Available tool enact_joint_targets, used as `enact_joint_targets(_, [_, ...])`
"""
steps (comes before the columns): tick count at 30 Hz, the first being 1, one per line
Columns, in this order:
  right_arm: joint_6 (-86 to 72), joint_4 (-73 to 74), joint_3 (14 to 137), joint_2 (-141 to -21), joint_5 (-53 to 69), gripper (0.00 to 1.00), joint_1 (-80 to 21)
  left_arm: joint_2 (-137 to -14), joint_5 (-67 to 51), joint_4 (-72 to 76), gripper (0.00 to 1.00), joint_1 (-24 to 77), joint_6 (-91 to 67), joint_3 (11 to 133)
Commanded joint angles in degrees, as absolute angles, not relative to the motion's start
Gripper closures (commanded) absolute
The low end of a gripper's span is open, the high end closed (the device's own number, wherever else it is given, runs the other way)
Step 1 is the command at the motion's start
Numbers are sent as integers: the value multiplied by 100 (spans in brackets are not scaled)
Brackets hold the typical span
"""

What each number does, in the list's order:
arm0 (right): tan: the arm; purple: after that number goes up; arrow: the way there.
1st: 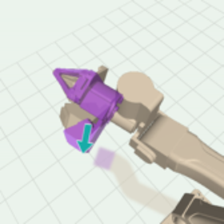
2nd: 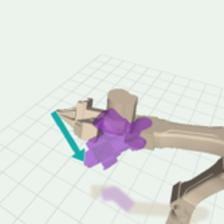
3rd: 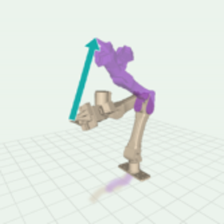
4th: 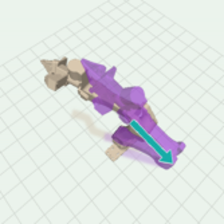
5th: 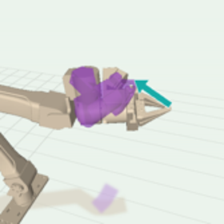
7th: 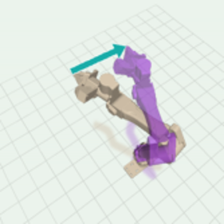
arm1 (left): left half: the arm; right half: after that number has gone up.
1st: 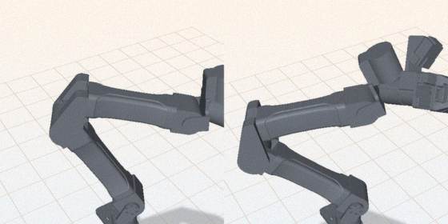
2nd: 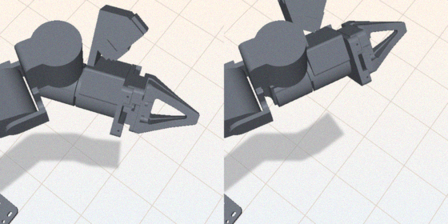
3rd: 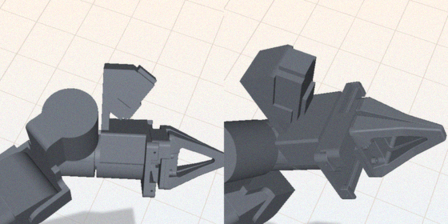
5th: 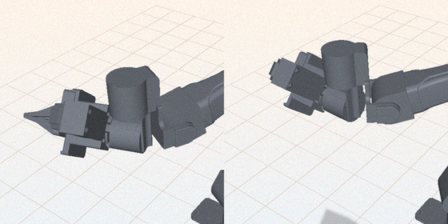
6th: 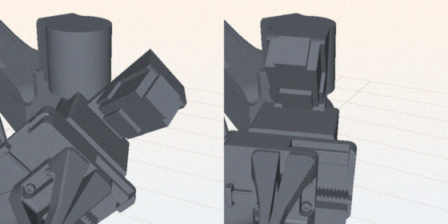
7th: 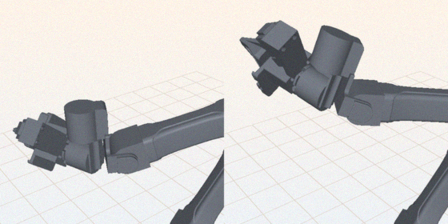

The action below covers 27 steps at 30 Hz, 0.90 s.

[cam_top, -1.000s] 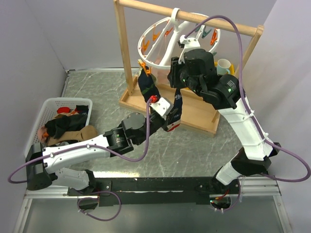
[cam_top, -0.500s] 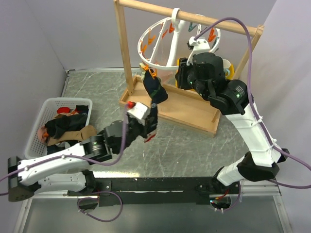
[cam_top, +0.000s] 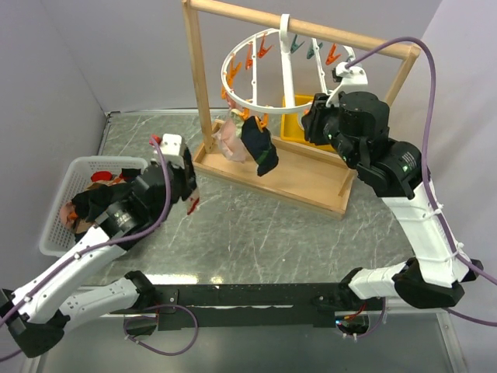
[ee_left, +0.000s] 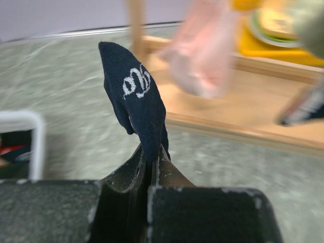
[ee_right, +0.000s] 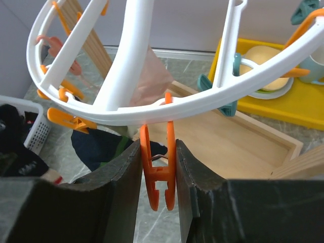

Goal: Remove the socks clipped to the hanger

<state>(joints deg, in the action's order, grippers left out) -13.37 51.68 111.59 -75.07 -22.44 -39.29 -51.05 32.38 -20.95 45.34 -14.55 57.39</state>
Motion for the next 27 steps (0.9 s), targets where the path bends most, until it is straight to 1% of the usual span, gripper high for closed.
enact_joint_targets(1, [-1354,5405,10943,-7093,-2189,63,-3595,-5255,3252,-2724,99,3659,-1459,6345])
enact_joint_targets(5, [-1354,5344,10653,-6917,-1961,63,-3279,-5168,3006,-2681,99,2841,-1432,6372])
enact_joint_targets(6, [-1354,5326,10591,-6830,-1925,62,-3226,-5159,3032,-2681,99,2473,-1494,6381])
enact_joint_targets(8, [-1345,5256,10442,-6768,-1846,62,-3085,-5089,3076,-2663,99,2068,-1766,6372])
enact_joint_targets(9, [-1345,5247,10398,-6707,-1776,62,-3024,-5080,3059,-2654,99,1648,-1862,6355])
enact_joint_targets(12, [-1310,5194,10266,-6645,-1661,60,-2866,-5080,3058,-2672,99,1144,-2240,6328])
enact_joint_targets(14, [-1301,5194,10204,-6636,-1635,59,-2761,-5194,3558,-2916,99,950,-2863,6354])
enact_joint_targets(15, [-1301,5203,10195,-6636,-1583,59,-2725,-5247,3681,-3005,99,662,-3039,6381])
enact_joint_targets(19, [-1266,5247,10160,-6644,-1495,57,-2567,-5387,4472,-3234,99,19,-4014,6381])
enact_joint_targets(21, [-1266,5299,10204,-6679,-1450,55,-2532,-5405,4736,-3025,99,-428,-4078,6268])
enact_joint_targets(24, [-1301,5335,10178,-6627,-1310,54,-2531,-5554,5455,-2796,99,-711,-4148,6188])
enact_joint_targets(26, [-1336,5247,10055,-6566,-1196,53,-2522,-5730,5520,-2708,99,-817,-4236,6170])
enact_joint_targets(27, [-1336,5212,10002,-6513,-1134,50,-2531,-5809,5206,-2637,73,-826,-4184,6187])
